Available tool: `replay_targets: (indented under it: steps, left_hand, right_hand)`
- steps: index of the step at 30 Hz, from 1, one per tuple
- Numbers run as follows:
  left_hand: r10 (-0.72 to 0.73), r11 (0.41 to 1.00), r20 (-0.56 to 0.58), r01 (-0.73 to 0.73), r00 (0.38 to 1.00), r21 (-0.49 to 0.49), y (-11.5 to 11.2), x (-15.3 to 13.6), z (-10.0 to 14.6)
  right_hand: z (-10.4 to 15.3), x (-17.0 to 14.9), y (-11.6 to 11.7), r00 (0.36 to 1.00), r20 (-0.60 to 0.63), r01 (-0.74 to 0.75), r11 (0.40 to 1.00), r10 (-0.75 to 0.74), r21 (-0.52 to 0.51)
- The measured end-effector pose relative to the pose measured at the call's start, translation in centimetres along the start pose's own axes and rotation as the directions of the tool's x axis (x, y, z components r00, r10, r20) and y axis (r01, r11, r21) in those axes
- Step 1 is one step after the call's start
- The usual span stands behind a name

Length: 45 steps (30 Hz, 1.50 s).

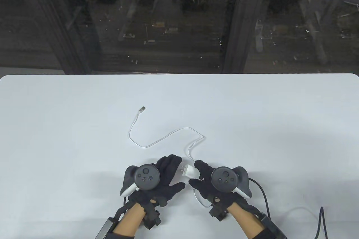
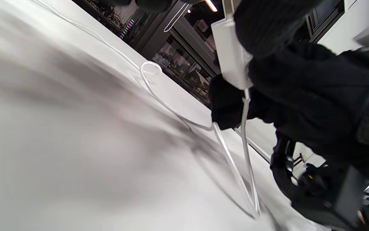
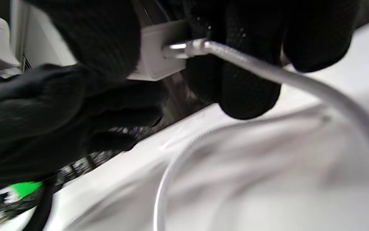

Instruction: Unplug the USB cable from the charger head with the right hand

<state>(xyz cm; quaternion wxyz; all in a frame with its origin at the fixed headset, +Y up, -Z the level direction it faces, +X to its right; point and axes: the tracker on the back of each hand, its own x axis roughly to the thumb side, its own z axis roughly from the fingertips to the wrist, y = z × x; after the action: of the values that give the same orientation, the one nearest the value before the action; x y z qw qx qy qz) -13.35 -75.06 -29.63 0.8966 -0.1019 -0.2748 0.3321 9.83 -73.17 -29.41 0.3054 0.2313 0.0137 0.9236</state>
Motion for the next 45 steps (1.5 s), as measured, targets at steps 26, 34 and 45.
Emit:
replay_targets:
  steps: [26, 34, 45]
  left_hand:
    - [0.869, 0.404, 0.223, -0.893, 0.442, 0.196, -2.7, -1.3, -0.5]
    - [0.775, 0.329, 0.351, -0.81, 0.525, 0.486, 3.8, -4.7, 2.9]
    - [-0.147, 0.886, -0.306, 0.263, 0.941, 0.382, 5.6, -3.9, 2.7]
  right_hand:
    - [0.7, -0.9, -0.6, 0.975, 0.136, 0.193, 0.971, -0.174, -0.138]
    - [0.9, -3.9, -2.4, 0.997, 0.013, 0.08, 0.952, -0.08, -0.295]
    - [1.1, -5.5, -3.3, 0.998, -0.063, -0.048, 0.949, 0.03, -0.31]
